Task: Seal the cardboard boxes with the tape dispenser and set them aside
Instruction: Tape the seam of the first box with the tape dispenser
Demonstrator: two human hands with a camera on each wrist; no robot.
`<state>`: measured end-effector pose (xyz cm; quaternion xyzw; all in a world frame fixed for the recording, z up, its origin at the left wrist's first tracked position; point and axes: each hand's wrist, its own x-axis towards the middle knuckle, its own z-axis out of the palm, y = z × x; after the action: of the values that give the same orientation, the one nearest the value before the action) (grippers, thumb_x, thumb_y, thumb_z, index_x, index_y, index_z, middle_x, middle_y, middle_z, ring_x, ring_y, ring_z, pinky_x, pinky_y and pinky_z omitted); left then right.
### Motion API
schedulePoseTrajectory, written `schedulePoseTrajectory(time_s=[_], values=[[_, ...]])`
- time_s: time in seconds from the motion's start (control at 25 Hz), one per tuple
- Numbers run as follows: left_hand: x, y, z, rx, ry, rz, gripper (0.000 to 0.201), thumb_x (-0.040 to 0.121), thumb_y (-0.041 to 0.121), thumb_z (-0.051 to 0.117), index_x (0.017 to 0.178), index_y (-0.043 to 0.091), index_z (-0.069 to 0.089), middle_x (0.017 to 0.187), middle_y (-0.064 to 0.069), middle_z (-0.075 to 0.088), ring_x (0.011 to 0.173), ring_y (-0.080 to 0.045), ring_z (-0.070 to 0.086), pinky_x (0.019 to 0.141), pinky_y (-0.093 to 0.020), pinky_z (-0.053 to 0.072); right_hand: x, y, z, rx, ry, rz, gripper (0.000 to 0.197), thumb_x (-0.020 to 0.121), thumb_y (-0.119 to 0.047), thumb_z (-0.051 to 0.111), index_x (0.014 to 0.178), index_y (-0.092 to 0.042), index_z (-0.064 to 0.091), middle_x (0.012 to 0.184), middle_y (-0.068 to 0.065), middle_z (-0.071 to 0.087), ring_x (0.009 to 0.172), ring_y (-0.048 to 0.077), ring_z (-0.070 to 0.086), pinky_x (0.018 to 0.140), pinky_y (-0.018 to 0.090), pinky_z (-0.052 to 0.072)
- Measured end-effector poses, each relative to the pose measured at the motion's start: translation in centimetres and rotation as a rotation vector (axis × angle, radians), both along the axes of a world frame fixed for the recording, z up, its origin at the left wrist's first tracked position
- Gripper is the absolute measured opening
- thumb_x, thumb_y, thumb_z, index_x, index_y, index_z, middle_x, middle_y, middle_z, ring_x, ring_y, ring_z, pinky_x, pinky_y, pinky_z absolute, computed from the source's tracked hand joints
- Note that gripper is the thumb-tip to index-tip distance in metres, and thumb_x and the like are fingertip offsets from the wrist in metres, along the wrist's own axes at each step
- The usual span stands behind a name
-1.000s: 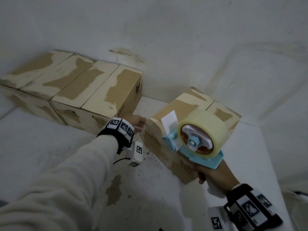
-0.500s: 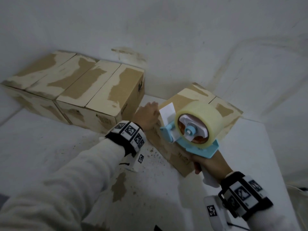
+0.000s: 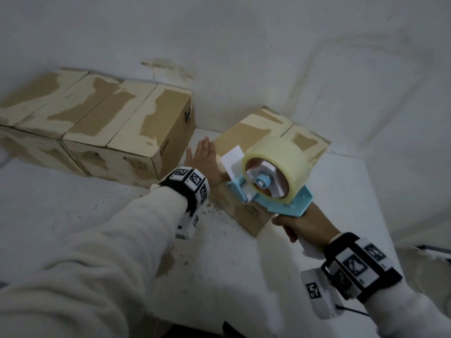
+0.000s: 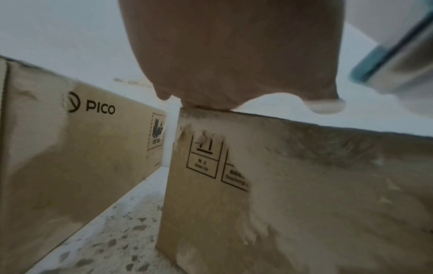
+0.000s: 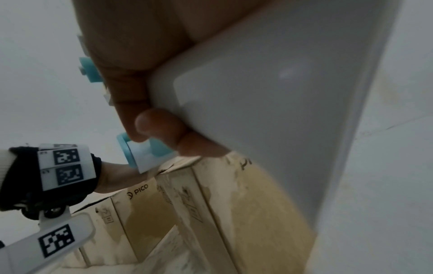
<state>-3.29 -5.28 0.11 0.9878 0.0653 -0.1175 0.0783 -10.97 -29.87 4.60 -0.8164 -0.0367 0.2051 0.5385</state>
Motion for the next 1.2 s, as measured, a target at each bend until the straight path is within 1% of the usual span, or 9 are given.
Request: schedulePoseTrajectory(time_s=[0.28, 0.4, 0.44, 0.56, 0.68, 0.8, 0.88, 1.04, 1.2], values=[[-0.2, -0.6, 0.3, 0.006, 0.006, 0.026, 0.124, 0.066, 0.087, 0.033, 0.150, 0.006, -0.008, 0.159, -0.008, -0.012, 0.148, -0.022, -0.008, 0.118, -0.054, -0.004, -2.6, -5.6, -0.7, -0.068, 0.005, -0.033, 0.035, 0.072, 0.010, 0.065, 0.051, -0.014, 0.050, 0.033, -0.003, 0.046, 0.033, 0.011, 0.041, 0.043, 0.028, 0.036], [-0.2, -0.8, 0.3, 0.019, 0.030, 0.025, 0.133, 0.057, 0.094, 0.030, 0.150, 0.008, -0.009, 0.159, -0.008, -0.013, 0.148, -0.022, -0.009, 0.116, -0.057, -0.006, -3.1, -6.5, -0.9, -0.117, -0.027, 0.011, 0.053, 0.073, 0.009, 0.066, 0.036, -0.026, 0.050, 0.030, -0.003, 0.046, 0.032, 0.009, 0.043, 0.041, 0.020, 0.038], [-0.2, -0.8, 0.5, 0.033, 0.032, 0.033, 0.133, 0.057, 0.095, 0.030, 0.150, 0.007, -0.009, 0.159, -0.009, -0.013, 0.148, -0.023, -0.009, 0.116, -0.057, -0.008, -3.1, -6.7, -1.0, -0.115, -0.037, 0.017, 0.054, 0.073, 0.009, 0.066, 0.035, -0.026, 0.049, 0.030, -0.004, 0.046, 0.032, 0.008, 0.043, 0.041, 0.018, 0.037], [-1.1, -1.9, 1.7, 0.078, -0.013, 0.046, 0.121, 0.069, 0.086, 0.034, 0.149, 0.005, -0.008, 0.158, -0.014, -0.014, 0.147, -0.027, -0.011, 0.114, -0.057, -0.009, -2.9, -6.9, -1.4, -0.082, -0.043, 0.017, 0.048, 0.074, 0.011, 0.064, 0.040, -0.018, 0.046, 0.030, -0.004, 0.045, 0.031, 0.008, 0.042, 0.040, 0.018, 0.036], [-3.5, -6.6, 2.1, 0.080, -0.122, -0.127, 0.084, 0.094, 0.048, 0.039, 0.149, 0.003, -0.006, 0.158, -0.016, -0.012, 0.147, -0.029, -0.009, 0.118, -0.052, -0.002, -2.9, -7.0, -1.7, -0.048, -0.022, 0.032, 0.058, 0.075, 0.013, 0.062, 0.034, -0.026, 0.047, 0.029, -0.004, 0.045, 0.031, 0.008, 0.041, 0.042, 0.021, 0.037], [-5.9, -9.9, 1.5, -0.125, -0.071, -0.168, 0.070, 0.096, 0.023, 0.044, 0.150, 0.006, 0.003, 0.160, -0.010, -0.006, 0.148, -0.024, -0.007, 0.118, -0.045, -0.005, -2.8, -7.1, -1.6, -0.046, -0.024, 0.043, 0.051, 0.075, 0.012, 0.062, 0.040, -0.020, 0.046, 0.030, -0.004, 0.045, 0.031, 0.008, 0.041, 0.042, 0.023, 0.036], [-5.6, -9.6, 0.8, -0.096, -0.048, -0.170, 0.069, 0.096, 0.024, 0.044, 0.151, 0.009, 0.005, 0.160, -0.007, -0.006, 0.148, -0.023, -0.007, 0.117, -0.046, -0.007, -2.5, -7.4, -1.6, -0.085, -0.034, 0.054, 0.042, 0.075, 0.008, 0.064, 0.046, -0.016, 0.046, 0.030, -0.003, 0.045, 0.031, 0.009, 0.041, 0.043, 0.024, 0.037], [-4.6, -8.9, -0.6, 0.070, 0.045, -0.250, 0.073, 0.097, 0.037, 0.036, 0.151, 0.012, -0.007, 0.159, -0.007, -0.016, 0.147, -0.023, -0.013, 0.118, -0.047, -0.005, -2.4, -7.9, -2.1, -0.089, -0.027, 0.046, 0.031, 0.073, 0.004, 0.066, 0.056, -0.014, 0.048, 0.034, -0.004, 0.044, 0.032, 0.012, 0.038, 0.044, 0.027, 0.034], [-4.8, -9.3, -0.2, 0.039, 0.014, -0.219, 0.077, 0.096, 0.048, 0.031, 0.150, 0.008, -0.008, 0.159, -0.007, -0.014, 0.148, -0.021, -0.010, 0.118, -0.046, -0.004, -3.9, -10.4, -2.1, -0.159, -0.036, 0.033, 0.030, 0.074, 0.003, 0.067, 0.055, -0.013, 0.049, 0.032, -0.004, 0.046, 0.031, 0.007, 0.040, 0.041, 0.023, 0.036]])
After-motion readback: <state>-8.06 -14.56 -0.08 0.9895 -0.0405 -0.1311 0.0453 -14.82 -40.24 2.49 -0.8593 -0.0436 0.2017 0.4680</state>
